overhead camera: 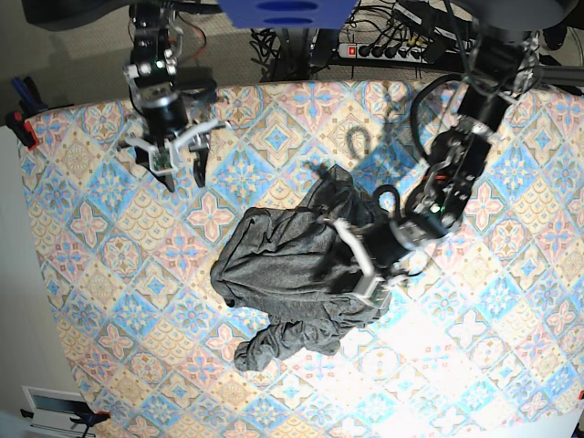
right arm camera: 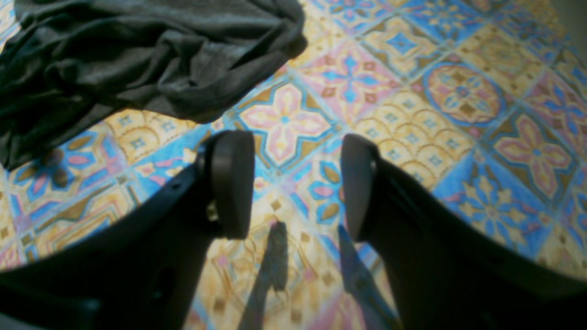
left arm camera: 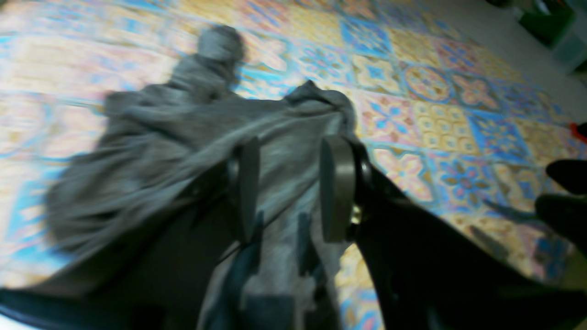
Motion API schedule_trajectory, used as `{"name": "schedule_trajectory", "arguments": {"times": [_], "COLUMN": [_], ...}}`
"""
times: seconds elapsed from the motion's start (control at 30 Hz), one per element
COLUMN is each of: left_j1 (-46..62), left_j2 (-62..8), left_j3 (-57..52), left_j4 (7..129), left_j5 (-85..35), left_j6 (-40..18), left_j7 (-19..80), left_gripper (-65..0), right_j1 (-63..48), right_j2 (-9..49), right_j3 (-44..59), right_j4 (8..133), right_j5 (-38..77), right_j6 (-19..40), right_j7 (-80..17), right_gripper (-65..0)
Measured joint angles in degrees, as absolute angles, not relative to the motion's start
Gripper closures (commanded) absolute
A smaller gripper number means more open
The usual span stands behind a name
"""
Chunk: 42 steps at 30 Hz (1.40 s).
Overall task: Layout the t-shirt on the table in an organized manner, then fold the t-shirt properly
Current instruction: 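Lower the right gripper to the shirt edge and grasp it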
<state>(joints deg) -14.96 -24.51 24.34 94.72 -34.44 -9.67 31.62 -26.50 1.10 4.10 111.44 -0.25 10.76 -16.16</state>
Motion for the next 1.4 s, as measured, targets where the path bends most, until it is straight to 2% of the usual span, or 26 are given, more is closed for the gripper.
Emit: {"name": "schedule_trajectory", "arguments": {"times": [0.1,0.27,0.53,0.67,0.9,1.07,1.4], "left_j1": [-10.76,-3.07,5.15,5.69,5.72,5.76,5.74], "left_j2": [-27.0,-27.44,-25.78,-25.58,-25.56,-25.56,-25.56], "left_j3": [21.23,11.6,0.4,0.1,0.23,0.27,0.32], "left_j4": [98.78,103.9,107.61,107.74,107.74,107.74,107.74], "left_j5": [-30.61,-23.42,-20.38,-20.4,-20.32,-20.34,-20.51], "left_j6": [-6.35,-5.13,-5.08,-5.91,-5.56,-5.54,-5.54], "left_j7": [35.35,40.58,41.85,42.48,42.46,42.48,42.48], "left_gripper": [-20.5,-20.5,-20.5,-20.5,-20.5,-20.5,-20.5], "right_j1": [-21.47,-16.95,-9.65,-8.88,-8.71,-8.71,-8.58], "right_j2": [1.26,1.78,1.89,1.76,1.74,1.76,1.74], "right_j3": [1.61,-1.39,-1.74,-1.76,-1.41,-1.52,-1.83], "right_j4": [111.31,110.52,104.29,99.96,92.92,88.79,83.77], "right_j5": [0.03,-0.05,0.27,1.5,14.48,20.05,21.45], "right_j6": [10.85,11.4,11.03,12.1,13.37,13.1,13.19], "right_j7": [-20.23,-26.94,-27.75,-28.32,-26.92,-20.71,-20.05], "right_gripper": [-29.6,-29.6,-32.2,-32.1,-31.5,-31.5,-31.6]}}
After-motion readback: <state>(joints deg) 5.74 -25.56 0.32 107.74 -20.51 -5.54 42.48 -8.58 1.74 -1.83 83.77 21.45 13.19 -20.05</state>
